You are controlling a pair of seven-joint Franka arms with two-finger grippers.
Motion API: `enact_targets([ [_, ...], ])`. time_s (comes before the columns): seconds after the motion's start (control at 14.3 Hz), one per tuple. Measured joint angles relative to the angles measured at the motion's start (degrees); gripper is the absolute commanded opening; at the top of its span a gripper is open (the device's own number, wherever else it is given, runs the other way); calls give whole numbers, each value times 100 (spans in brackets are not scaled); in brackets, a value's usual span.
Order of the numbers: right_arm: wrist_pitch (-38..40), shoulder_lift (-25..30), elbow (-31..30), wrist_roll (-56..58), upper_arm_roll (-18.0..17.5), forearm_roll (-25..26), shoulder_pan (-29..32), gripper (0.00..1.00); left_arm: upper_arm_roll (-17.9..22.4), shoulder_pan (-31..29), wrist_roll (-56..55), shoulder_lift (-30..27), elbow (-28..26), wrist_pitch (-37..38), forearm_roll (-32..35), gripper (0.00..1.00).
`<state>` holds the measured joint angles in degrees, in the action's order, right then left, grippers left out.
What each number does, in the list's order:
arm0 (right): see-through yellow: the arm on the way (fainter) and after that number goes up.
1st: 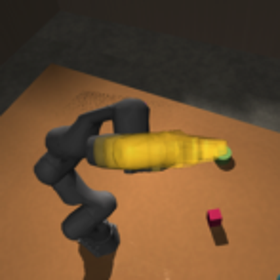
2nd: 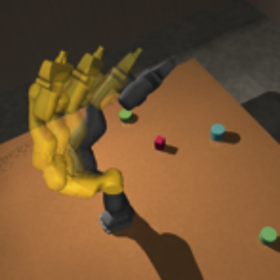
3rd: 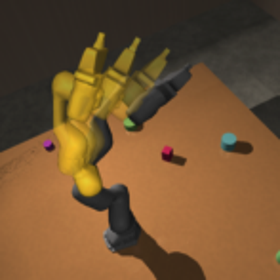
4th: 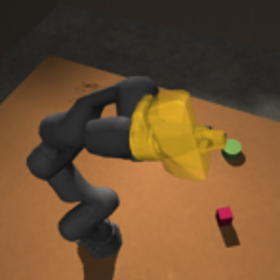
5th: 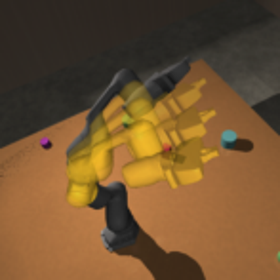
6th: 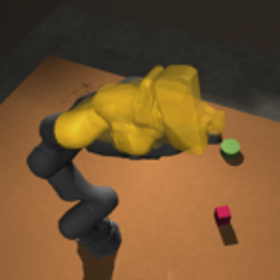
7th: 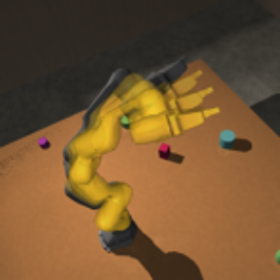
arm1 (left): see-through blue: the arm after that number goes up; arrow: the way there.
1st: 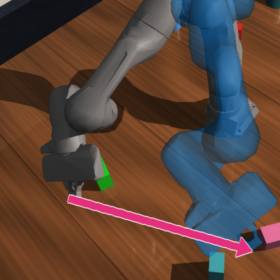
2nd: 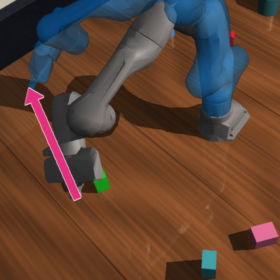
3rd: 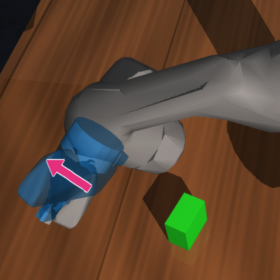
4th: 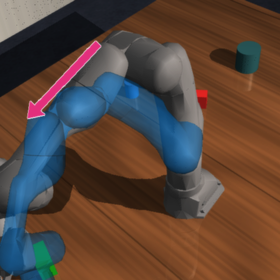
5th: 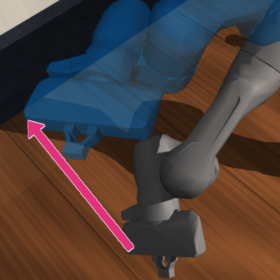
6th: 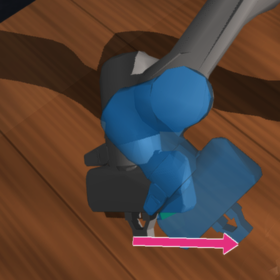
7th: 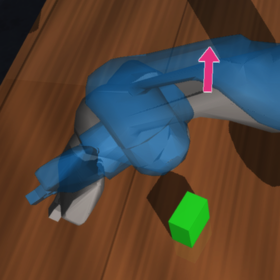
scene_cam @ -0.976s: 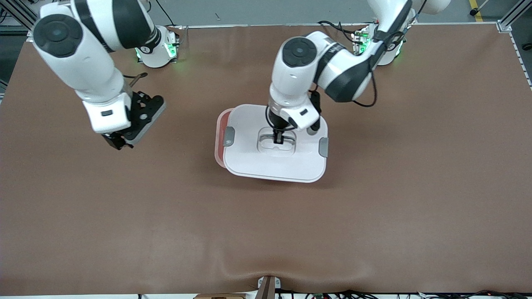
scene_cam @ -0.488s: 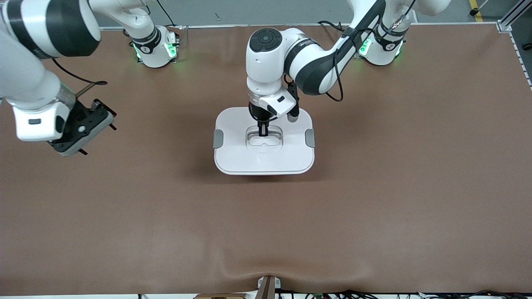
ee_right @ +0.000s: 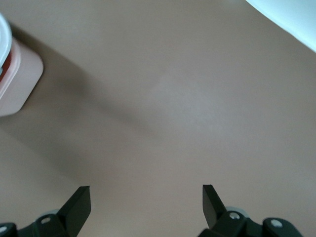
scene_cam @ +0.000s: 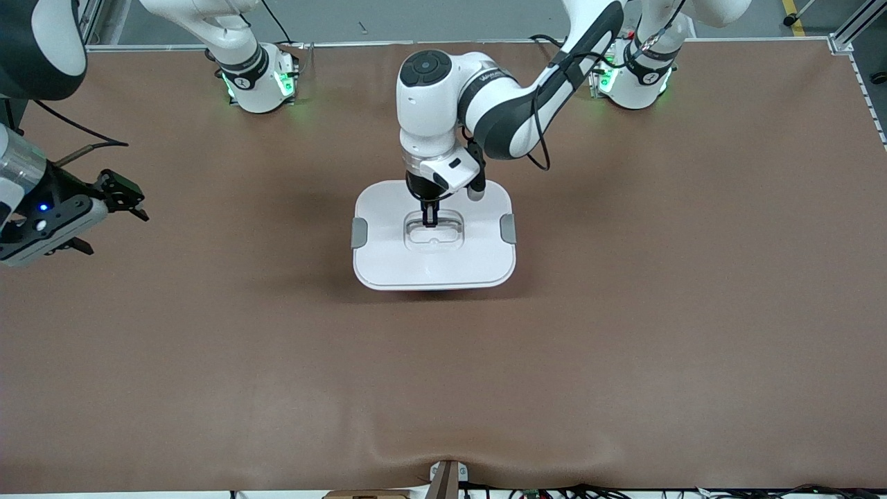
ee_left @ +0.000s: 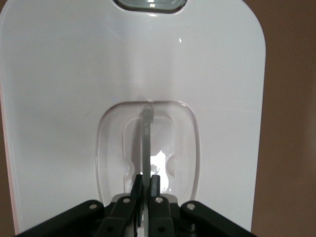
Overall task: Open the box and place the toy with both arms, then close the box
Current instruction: 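Press the lid down onto the tub with the left gripper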
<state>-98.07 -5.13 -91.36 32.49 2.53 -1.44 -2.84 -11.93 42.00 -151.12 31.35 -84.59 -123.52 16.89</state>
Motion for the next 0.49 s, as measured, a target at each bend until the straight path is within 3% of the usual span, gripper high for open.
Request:
enact_targets([
  [0.49, 271, 85, -129, -2154, 5, -17, 320, 100, -1, 116, 1, 142, -25, -3, 8, 0],
])
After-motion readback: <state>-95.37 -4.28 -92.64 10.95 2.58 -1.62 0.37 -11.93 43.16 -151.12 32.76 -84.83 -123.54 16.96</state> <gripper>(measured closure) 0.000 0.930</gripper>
